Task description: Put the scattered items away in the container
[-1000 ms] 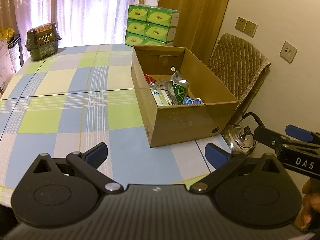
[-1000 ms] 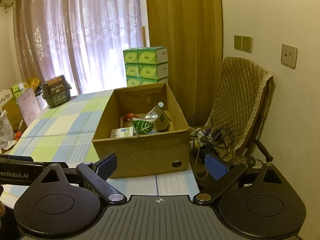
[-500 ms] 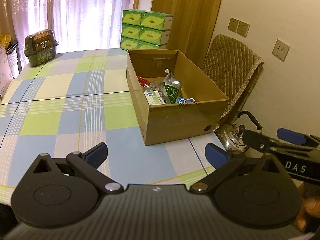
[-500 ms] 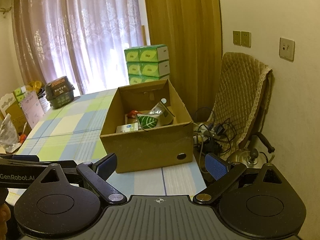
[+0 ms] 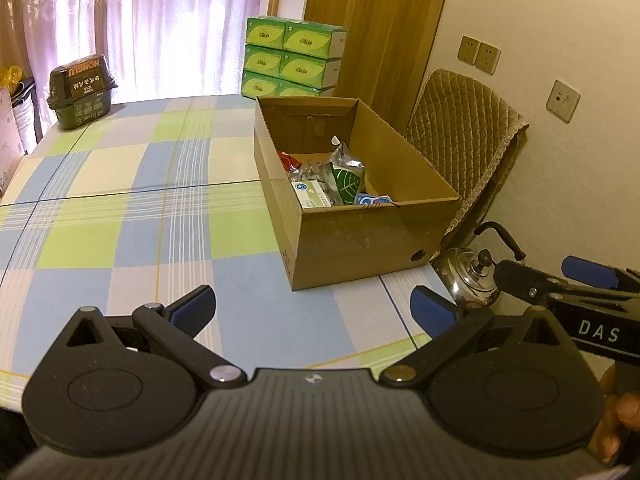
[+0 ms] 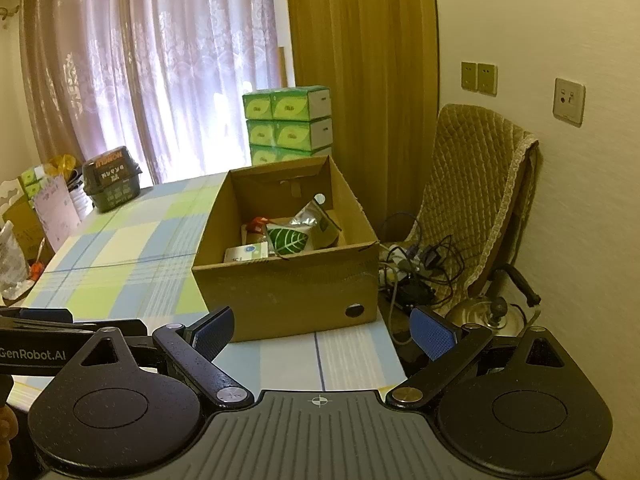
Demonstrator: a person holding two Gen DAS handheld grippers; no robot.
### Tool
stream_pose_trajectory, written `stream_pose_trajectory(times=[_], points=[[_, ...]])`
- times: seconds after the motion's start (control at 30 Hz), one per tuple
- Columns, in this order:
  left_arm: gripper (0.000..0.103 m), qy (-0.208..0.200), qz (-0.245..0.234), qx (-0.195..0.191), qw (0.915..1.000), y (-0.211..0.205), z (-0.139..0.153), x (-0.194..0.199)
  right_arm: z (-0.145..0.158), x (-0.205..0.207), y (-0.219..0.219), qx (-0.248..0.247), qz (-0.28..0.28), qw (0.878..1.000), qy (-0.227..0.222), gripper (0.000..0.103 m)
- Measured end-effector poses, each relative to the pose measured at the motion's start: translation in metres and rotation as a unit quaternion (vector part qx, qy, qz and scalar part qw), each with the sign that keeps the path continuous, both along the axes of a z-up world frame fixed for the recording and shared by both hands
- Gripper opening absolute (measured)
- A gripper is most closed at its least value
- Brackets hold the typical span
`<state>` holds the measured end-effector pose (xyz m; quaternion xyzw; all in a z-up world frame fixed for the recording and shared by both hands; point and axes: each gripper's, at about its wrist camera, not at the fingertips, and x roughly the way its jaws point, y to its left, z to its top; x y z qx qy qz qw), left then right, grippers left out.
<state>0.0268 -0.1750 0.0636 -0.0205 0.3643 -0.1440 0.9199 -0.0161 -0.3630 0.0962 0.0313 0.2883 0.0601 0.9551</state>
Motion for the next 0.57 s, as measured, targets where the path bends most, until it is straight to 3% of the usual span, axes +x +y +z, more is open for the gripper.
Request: stream_pose_trajectory(times=[0.57], points=[[0.102,0.011,0.015,-0.010,0.9998,0.016,-0.015,0.004,-0.013,0.001,0.011,-0.006,0.003,1.000,0.015,0.099]])
